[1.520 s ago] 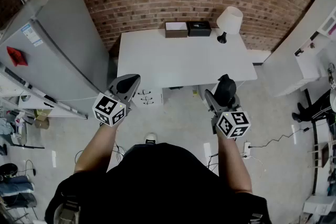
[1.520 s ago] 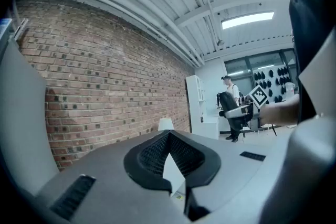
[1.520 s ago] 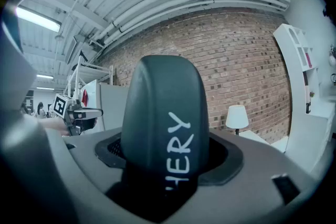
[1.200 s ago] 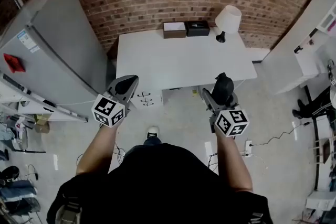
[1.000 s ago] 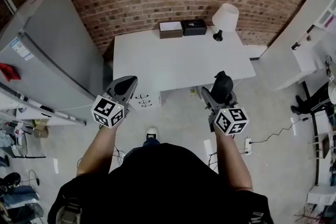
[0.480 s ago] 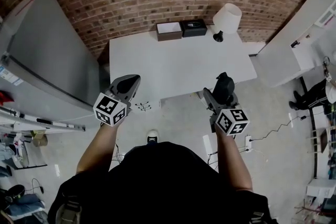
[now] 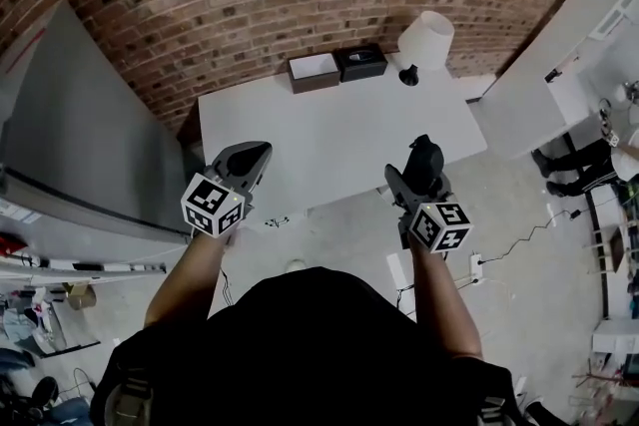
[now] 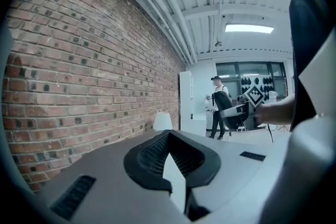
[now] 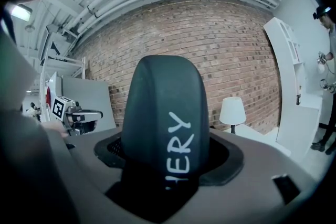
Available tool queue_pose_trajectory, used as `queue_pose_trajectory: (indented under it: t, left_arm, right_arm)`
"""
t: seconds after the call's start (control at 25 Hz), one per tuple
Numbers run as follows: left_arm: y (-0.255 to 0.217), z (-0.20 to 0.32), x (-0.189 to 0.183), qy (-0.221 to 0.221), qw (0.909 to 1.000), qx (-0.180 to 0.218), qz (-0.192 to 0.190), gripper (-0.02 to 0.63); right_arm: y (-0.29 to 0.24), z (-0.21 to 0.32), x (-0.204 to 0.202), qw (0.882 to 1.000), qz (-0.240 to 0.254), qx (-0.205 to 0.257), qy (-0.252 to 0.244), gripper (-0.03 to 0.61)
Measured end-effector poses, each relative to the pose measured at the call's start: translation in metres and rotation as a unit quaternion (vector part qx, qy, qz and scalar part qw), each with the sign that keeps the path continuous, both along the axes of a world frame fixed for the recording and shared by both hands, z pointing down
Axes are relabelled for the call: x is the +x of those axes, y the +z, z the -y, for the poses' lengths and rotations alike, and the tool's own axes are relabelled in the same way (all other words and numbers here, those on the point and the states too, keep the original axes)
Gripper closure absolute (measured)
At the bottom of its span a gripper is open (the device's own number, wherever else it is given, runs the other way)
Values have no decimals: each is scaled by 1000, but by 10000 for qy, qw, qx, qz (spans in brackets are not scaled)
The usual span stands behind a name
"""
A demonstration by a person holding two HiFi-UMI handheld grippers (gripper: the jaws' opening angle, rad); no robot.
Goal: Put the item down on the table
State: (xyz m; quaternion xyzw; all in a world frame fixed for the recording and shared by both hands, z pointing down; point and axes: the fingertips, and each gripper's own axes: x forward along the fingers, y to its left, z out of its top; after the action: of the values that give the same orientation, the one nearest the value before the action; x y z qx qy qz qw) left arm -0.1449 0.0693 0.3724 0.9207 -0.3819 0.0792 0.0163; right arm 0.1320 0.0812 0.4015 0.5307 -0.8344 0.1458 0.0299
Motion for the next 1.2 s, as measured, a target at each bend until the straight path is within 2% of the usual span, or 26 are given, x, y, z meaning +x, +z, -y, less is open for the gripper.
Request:
queue_pose_trajectory:
  t: [0.24,0.56,0.88,1.2]
  left_arm:
    - [13,25,-7,218,9997,-112,56,600]
    - [20,53,-32,241,9996,-160,-7,600]
    - [29,65,-35,347,9990,-273,-77,600]
    - [37,70,-45,347,9985,-419,-25,600]
  right_arm:
    - [2,23,-15,9999,-84,9,137,215]
    - [14,43,-32,9994,-166,-117,288,213]
    - [17,53,-37,9988,-136,-103,450,213]
    - [25,59,-50,9990,-132,-230,371,213]
